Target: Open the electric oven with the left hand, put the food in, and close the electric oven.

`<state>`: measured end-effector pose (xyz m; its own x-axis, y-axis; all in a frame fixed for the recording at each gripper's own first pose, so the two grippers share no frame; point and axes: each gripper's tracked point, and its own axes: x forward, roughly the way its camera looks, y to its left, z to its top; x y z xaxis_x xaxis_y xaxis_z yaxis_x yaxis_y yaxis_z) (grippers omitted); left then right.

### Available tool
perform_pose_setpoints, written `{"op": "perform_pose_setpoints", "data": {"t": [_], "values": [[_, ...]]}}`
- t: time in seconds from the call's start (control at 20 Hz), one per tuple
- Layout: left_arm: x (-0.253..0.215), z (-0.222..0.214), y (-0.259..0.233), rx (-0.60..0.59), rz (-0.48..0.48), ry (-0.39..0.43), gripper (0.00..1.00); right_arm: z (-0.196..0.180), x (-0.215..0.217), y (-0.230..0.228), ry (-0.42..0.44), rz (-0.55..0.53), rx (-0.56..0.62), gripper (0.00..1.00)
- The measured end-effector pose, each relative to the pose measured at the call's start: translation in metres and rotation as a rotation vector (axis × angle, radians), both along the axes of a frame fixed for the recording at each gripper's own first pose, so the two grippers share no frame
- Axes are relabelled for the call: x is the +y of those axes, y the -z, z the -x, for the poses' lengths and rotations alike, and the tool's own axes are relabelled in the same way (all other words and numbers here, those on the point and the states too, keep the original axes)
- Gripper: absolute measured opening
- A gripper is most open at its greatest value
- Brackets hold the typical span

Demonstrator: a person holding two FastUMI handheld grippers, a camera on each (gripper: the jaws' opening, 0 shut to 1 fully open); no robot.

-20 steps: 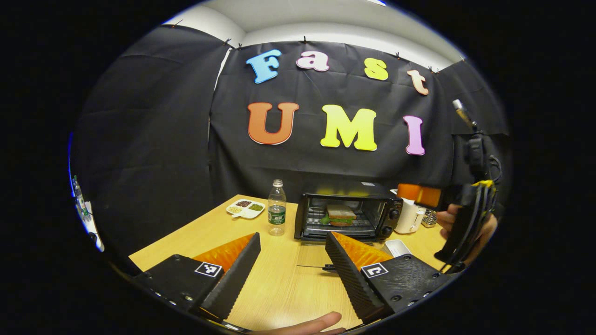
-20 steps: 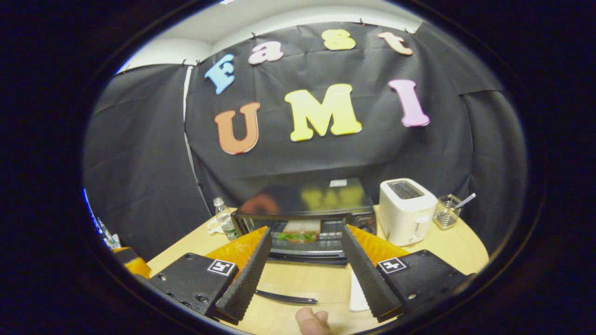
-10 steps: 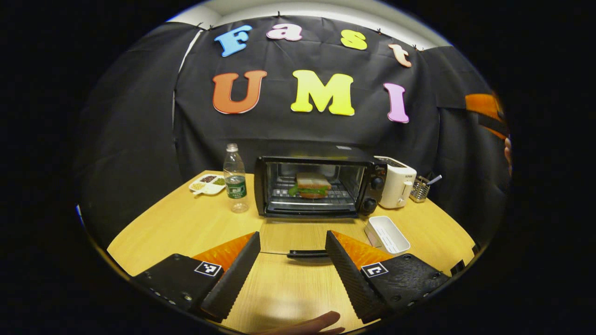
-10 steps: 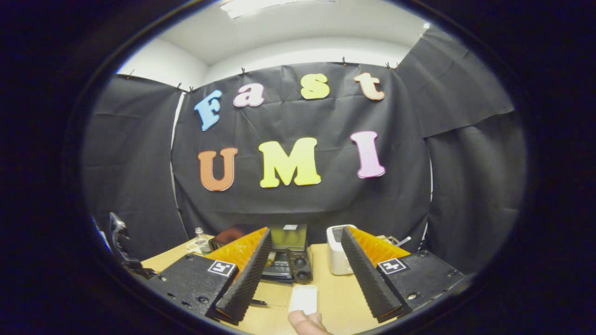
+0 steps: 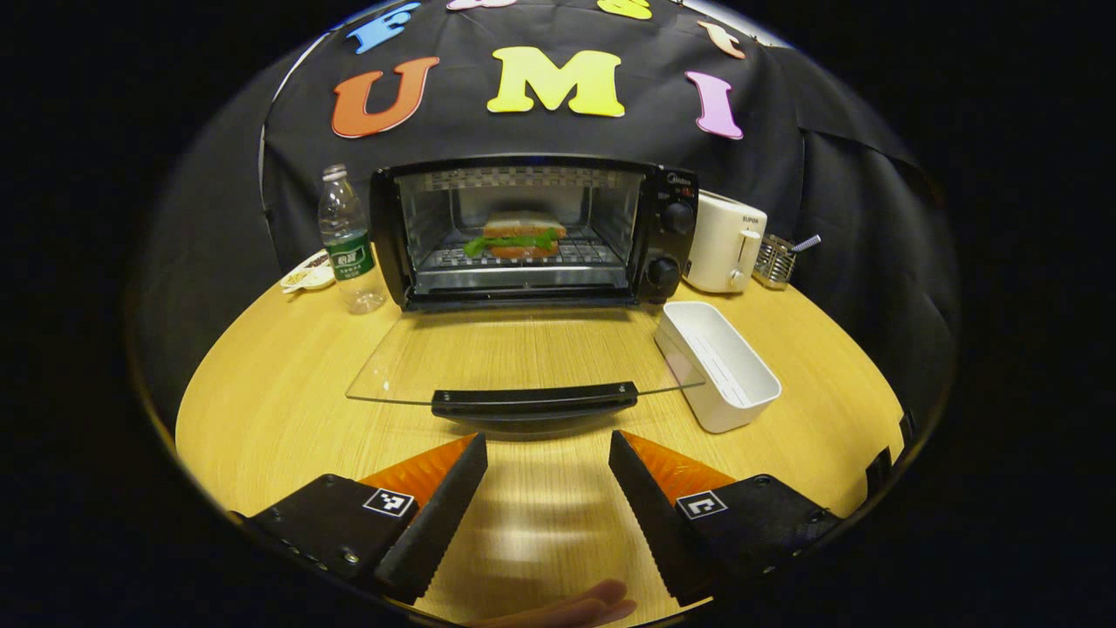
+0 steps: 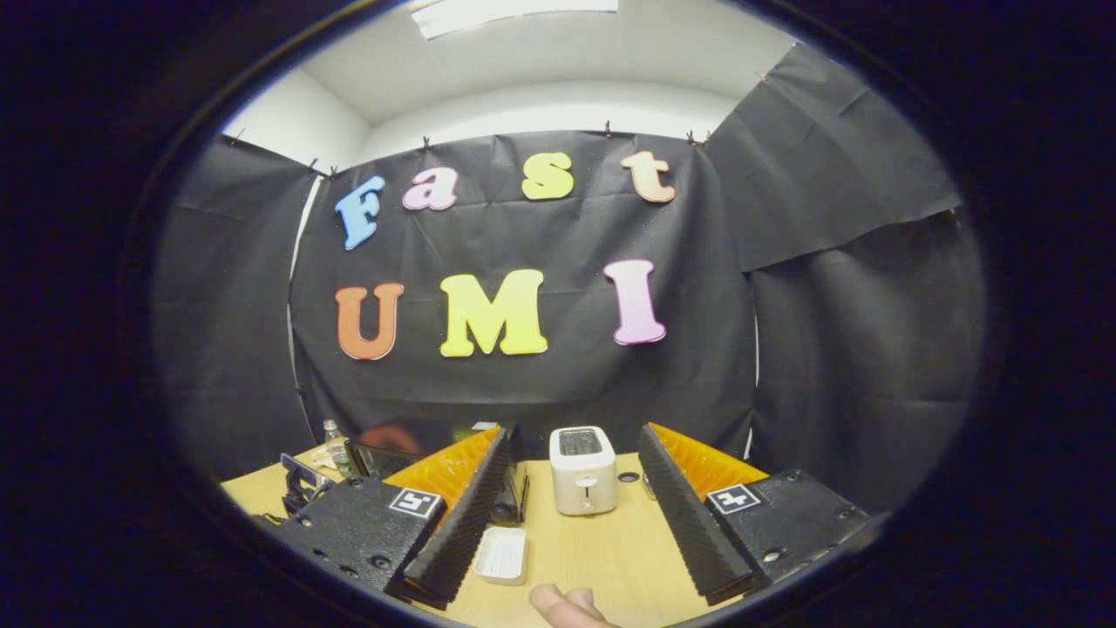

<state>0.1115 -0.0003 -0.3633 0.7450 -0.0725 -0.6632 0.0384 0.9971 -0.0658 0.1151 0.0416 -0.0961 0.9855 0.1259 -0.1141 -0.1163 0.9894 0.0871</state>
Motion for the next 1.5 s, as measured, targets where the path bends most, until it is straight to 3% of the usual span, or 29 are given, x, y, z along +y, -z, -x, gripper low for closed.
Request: {"op": "perform_pose_setpoints", "data": {"t": [0.35, 0.85, 1.5], "values": [[0.004, -0.009, 0.031, 0.092, -0.016, -0.027, 0.94, -0.005, -0.003, 0.008, -0.032, 0.002, -0.014, 0.96], [0.007, -0.022, 0.031, 0.086, -0.018, -0.042, 0.93, -0.003, 0.008, 0.021, -0.071, 0.015, 0.005, 0.96], [0.016, -0.06, -0.016, -0.073, -0.059, -0.049, 0.93, -0.003, 0.005, 0.032, -0.068, 0.006, 0.035, 0.96]]}}
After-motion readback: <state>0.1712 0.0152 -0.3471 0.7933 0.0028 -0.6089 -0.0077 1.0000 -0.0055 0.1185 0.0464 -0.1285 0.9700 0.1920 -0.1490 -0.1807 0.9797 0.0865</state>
